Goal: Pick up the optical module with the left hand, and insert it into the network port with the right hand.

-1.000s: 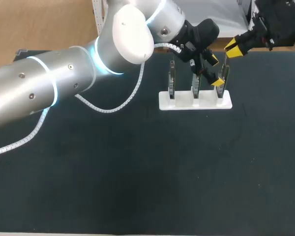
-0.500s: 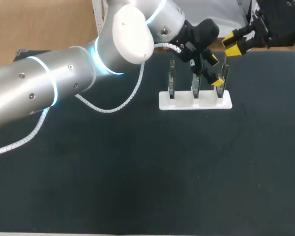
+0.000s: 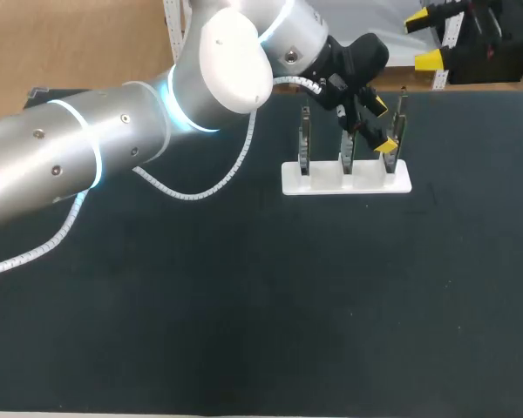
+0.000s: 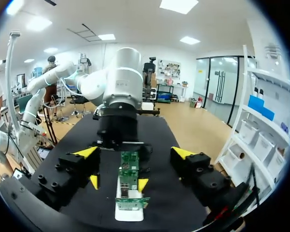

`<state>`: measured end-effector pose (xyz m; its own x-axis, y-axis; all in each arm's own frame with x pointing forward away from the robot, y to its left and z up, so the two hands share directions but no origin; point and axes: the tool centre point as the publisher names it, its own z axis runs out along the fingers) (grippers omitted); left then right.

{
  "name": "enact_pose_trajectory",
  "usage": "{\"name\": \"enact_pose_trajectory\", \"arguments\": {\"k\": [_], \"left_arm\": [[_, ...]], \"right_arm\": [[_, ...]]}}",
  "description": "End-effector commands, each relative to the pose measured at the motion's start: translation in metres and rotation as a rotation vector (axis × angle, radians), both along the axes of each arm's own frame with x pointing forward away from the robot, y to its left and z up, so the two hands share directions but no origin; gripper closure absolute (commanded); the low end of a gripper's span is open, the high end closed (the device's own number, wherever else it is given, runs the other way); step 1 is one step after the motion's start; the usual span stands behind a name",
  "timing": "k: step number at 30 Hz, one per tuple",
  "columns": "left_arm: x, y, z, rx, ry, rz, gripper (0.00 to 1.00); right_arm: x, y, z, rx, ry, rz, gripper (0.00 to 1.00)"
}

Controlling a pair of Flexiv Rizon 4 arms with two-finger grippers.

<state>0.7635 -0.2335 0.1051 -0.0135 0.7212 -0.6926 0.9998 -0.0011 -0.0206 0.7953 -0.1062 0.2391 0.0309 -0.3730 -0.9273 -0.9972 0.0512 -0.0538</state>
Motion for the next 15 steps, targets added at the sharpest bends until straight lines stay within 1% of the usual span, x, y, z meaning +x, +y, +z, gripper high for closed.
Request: {"name": "enact_pose_trajectory", "arguments": {"k": [1, 4, 15], "left_arm": [[0.002, -0.001, 0.0, 0.006, 0.003, -0.001, 0.0], [0.002, -0.001, 0.0, 0.006, 0.003, -0.001, 0.0], [0.002, -0.001, 0.0, 0.006, 0.003, -0.001, 0.0]], "right_arm": [[-0.001, 0.007, 0.007, -0.048, -0.022, 0.014, 1.0], [0.0, 0.009, 0.002, -0.072, -0.024, 0.023, 1.0], [-0.003, 0.002, -0.013, -0.084, 0.008, 0.008, 1.0]]}}
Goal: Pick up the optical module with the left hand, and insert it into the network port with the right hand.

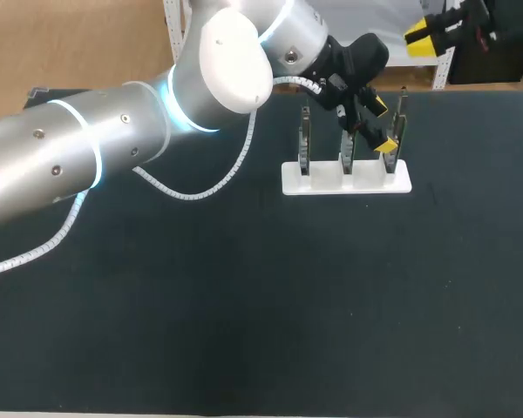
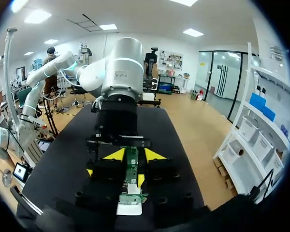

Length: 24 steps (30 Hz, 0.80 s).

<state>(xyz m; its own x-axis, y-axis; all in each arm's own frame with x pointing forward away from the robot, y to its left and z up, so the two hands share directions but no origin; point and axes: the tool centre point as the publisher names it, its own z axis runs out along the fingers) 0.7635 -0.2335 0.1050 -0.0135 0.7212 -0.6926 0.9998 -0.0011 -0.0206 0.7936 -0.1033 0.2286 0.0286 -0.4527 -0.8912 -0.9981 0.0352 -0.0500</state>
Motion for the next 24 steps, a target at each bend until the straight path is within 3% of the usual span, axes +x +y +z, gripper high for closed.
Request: {"name": "enact_pose_trajectory", "arguments": {"k": [1, 24], "left_arm": [[0.002, -0.001, 0.0, 0.006, 0.003, -0.001, 0.0], [0.002, -0.001, 0.0, 0.006, 0.003, -0.001, 0.0]], "right_arm": [[-0.002, -0.001, -0.003, 0.004, 0.002, -0.004, 1.0], [-0.006, 0.002, -0.026, -0.007, 0.065, 0.009, 1.0]]}}
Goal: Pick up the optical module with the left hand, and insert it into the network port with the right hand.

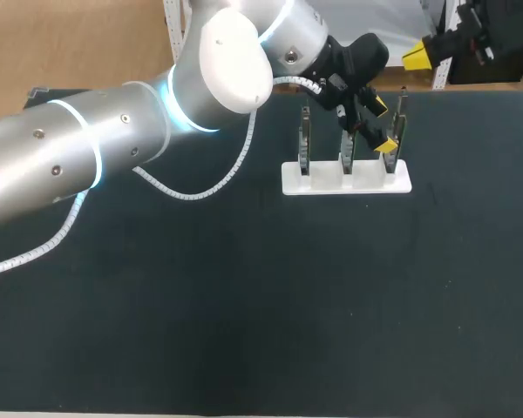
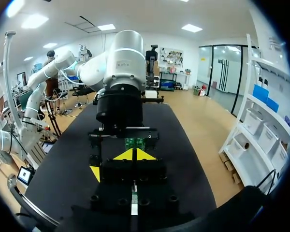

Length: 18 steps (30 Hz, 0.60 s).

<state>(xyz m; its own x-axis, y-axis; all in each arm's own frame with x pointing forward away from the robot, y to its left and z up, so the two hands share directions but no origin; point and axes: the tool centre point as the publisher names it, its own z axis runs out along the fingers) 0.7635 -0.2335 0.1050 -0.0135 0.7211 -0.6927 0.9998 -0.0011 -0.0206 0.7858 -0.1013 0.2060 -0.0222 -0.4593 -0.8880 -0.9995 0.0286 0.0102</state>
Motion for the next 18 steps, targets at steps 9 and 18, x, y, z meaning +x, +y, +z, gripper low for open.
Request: {"name": "enact_pose_trajectory", "arguments": {"k": [9, 18], "left_arm": [[0.002, -0.001, 0.0, 0.006, 0.003, -0.001, 0.0], [0.002, -0.001, 0.0, 0.006, 0.003, -0.001, 0.0]], "right_arm": [[-0.002, 0.002, -0.011, -0.012, 0.024, 0.002, 1.0], [-0.004, -0.001, -0.017, -0.019, 0.041, -0.01, 1.0]]}}
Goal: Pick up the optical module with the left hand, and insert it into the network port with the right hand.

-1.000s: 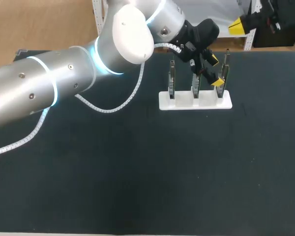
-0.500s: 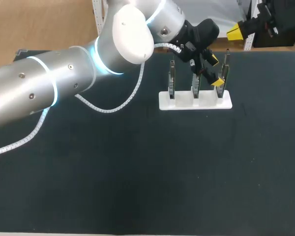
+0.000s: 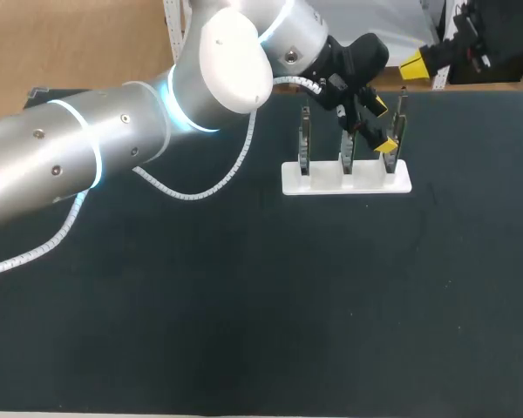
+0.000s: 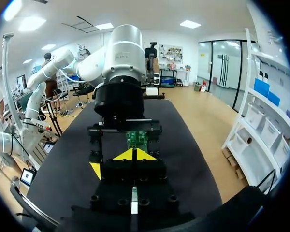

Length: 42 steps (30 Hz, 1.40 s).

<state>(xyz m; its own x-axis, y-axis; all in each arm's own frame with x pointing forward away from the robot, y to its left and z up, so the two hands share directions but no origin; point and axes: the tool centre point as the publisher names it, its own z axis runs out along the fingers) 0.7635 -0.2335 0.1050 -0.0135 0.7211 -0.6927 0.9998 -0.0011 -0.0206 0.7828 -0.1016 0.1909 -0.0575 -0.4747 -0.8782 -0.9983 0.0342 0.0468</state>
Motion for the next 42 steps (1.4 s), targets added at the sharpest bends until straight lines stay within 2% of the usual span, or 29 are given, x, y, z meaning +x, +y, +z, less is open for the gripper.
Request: {"name": "enact_pose_trajectory", "arguments": {"k": [1, 20, 42], "left_arm": [[0.002, -0.001, 0.0, 0.006, 0.003, -0.001, 0.0], [0.002, -0.001, 0.0, 0.006, 0.003, -0.001, 0.0], [0.002, -0.001, 0.0, 0.006, 0.003, -0.001, 0.0]], "right_arm": [[-0.001, 0.0, -0.003, -0.001, 0.005, -0.006, 1.0], [-0.005, -0.002, -0.019, -0.01, 0.051, -0.014, 1.0], [-0.003, -0.002, -0.05, -0.014, 0.117, -0.019, 1.0]]}}
